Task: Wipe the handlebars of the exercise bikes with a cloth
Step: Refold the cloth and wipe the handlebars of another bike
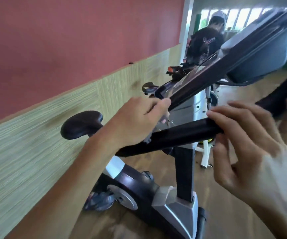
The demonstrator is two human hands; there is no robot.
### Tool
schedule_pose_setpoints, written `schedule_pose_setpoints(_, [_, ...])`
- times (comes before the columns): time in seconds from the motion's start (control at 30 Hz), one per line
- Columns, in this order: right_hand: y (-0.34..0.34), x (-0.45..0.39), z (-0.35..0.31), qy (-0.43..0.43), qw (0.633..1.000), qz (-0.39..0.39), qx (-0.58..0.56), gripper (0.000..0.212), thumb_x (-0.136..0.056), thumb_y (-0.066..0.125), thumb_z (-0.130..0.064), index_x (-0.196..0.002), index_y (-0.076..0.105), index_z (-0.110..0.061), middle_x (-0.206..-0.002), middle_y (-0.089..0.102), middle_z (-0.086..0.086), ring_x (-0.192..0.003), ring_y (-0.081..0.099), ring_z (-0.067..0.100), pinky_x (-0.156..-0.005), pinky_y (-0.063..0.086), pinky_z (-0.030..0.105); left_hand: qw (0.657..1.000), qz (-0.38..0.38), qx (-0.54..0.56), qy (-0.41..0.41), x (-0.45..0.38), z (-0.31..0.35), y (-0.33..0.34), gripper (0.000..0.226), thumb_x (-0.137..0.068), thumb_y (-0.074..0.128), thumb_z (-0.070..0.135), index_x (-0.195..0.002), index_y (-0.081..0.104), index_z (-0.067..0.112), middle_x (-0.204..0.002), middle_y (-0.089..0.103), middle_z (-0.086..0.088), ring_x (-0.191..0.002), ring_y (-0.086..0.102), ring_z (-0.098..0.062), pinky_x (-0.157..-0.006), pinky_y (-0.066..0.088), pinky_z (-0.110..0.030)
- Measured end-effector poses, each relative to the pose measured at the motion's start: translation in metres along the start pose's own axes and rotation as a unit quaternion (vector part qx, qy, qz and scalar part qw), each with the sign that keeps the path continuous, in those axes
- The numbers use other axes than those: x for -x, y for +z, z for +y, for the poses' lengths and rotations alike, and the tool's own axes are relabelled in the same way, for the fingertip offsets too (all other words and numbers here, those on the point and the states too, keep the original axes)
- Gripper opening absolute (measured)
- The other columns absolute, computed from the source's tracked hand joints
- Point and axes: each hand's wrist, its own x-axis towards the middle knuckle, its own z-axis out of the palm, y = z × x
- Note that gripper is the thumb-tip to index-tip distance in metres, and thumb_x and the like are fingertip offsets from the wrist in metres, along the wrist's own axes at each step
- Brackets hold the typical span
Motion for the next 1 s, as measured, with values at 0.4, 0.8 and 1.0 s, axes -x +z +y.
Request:
schedule_pose_setpoints(0.4, [0.053, -0.009, -0.064, 0.108, 0.990, 0.025, 0.083, 0.036, -0.093, 0.045, -0.021, -0.101, 0.080, -0.018, -0.098, 0.072, -0.001, -0.109, 0.054, 0.039, -0.113, 0.024, 0.060, 0.964, -0.227, 0.118, 0.067, 0.016, -0.067, -0.038, 0.044, -0.107, 0.037, 0.038, -0.150, 0.044, 0.032, -0.125, 0.049, 0.047, -0.122, 0.051, 0.010, -0.124, 0.023, -0.039])
schedule_pose_setpoints(0.8, [0.072, -0.021, -0.093, 0.250, 0.950, 0.049, 0.178, 0.030, -0.098, 0.049, -0.009, -0.085, 0.076, -0.008, -0.100, 0.072, 0.002, -0.117, 0.054, 0.032, -0.110, 0.025, 0.069, 0.889, -0.231, 0.119, 0.377, -0.009, -0.114, -0.029, 0.055, -0.107, 0.035, 0.029, -0.156, 0.033, 0.004, -0.162, 0.034, -0.003, -0.151, 0.024, -0.007, -0.124, 0.020, -0.027])
schedule_pose_setpoints(1.0, [0.067, -0.043, -0.118, 0.394, 0.910, 0.047, 0.125, 0.030, -0.099, 0.046, -0.016, -0.093, 0.075, -0.022, -0.106, 0.074, -0.007, -0.126, 0.051, 0.019, -0.117, 0.026, 0.056, 0.890, -0.188, 0.138, 0.391, -0.014, -0.195, -0.044, 0.049, -0.106, 0.038, 0.027, -0.147, 0.046, 0.001, -0.148, 0.053, -0.007, -0.139, 0.047, -0.015, -0.115, 0.037, -0.030])
